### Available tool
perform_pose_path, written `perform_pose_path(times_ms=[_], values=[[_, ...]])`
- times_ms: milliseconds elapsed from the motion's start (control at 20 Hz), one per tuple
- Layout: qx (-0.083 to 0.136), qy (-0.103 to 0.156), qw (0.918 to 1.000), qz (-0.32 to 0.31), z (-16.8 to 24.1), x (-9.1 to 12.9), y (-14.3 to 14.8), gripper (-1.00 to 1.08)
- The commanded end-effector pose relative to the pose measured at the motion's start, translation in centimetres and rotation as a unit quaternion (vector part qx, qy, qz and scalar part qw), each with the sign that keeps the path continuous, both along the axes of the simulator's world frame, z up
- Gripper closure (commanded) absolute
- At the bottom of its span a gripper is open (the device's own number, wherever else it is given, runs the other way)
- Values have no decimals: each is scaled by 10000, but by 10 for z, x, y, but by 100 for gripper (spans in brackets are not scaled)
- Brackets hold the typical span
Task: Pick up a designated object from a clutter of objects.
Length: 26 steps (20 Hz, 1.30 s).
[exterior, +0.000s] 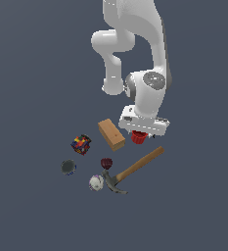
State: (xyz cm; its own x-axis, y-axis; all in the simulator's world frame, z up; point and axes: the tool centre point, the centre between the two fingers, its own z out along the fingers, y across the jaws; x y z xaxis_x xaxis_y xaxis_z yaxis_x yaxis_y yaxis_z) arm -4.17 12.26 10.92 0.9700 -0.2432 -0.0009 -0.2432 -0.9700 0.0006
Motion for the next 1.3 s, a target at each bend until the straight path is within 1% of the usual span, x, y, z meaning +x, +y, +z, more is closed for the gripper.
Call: perform_pose_path(times_ms=[0,450,1250], values=[[2,-11,10000,-1,19,-4,-11,108],[20,-7,10000,-1,94,-24,-55,108],[26,-5,10000,-7,244,-59,-143,108]])
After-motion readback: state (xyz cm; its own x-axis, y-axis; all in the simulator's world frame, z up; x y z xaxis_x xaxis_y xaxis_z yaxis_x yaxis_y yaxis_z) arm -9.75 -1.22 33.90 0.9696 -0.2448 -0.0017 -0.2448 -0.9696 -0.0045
